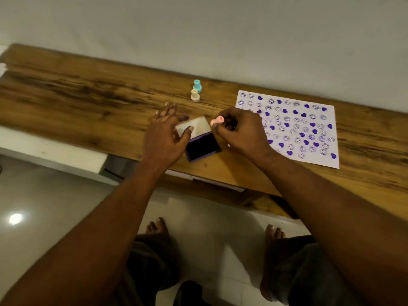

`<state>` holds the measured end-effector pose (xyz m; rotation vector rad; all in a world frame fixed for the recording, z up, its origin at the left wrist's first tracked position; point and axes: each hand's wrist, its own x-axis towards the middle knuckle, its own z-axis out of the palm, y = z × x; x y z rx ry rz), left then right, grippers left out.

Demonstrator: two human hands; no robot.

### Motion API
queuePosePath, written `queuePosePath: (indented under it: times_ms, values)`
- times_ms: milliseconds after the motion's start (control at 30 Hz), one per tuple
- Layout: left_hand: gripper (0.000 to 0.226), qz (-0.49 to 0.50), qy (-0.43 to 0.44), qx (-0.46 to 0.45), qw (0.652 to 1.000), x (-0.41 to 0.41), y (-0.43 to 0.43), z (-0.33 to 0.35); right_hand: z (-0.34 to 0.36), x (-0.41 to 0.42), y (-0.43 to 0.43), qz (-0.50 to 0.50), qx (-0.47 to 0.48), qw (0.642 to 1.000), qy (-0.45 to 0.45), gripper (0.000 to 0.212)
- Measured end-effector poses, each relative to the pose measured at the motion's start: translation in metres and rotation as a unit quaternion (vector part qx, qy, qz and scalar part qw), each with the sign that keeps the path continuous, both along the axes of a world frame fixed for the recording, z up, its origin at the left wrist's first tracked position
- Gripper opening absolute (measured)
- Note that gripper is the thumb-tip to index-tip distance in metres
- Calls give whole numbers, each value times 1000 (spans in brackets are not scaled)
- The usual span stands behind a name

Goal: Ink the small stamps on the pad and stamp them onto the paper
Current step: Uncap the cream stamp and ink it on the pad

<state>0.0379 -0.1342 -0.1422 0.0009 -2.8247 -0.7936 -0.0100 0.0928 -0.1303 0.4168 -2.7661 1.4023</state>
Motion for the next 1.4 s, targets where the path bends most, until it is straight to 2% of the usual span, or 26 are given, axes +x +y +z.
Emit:
queuePosePath:
  times_ms: [67, 133, 300, 467, 733, 1033, 1233, 1400]
  values:
    - [39, 42, -37, -2, 998, 2, -25, -4, -2, 1, -25, 24, 7, 1000, 2, 28]
    - [47, 64, -80, 7, 995, 6, -44, -8, -4, 2, -47, 44, 8, 999, 5, 25]
    - [61, 47, -135, 10, 990, 12, -69, -18, -12, -1, -89, 122, 86, 988, 31, 21]
    - [48, 49, -115, 35, 992, 9, -70, -28, -19, -8, -106, 155, 175, 971, 52, 25]
    - [41, 42, -108, 52, 992, 4, -66, -36, -22, -16, -111, 158, 219, 960, 77, 24]
    - [45, 41, -118, 41, 991, 3, -61, -33, -17, -15, -112, 174, 243, 951, 81, 26]
    - [42, 40, -127, 46, 990, 3, -62, -29, -14, -14, -119, 183, 310, 926, 115, 29]
    - [46, 32, -127, 33, 991, 2, -61, -29, -13, -14, -127, 186, 393, 889, 145, 32]
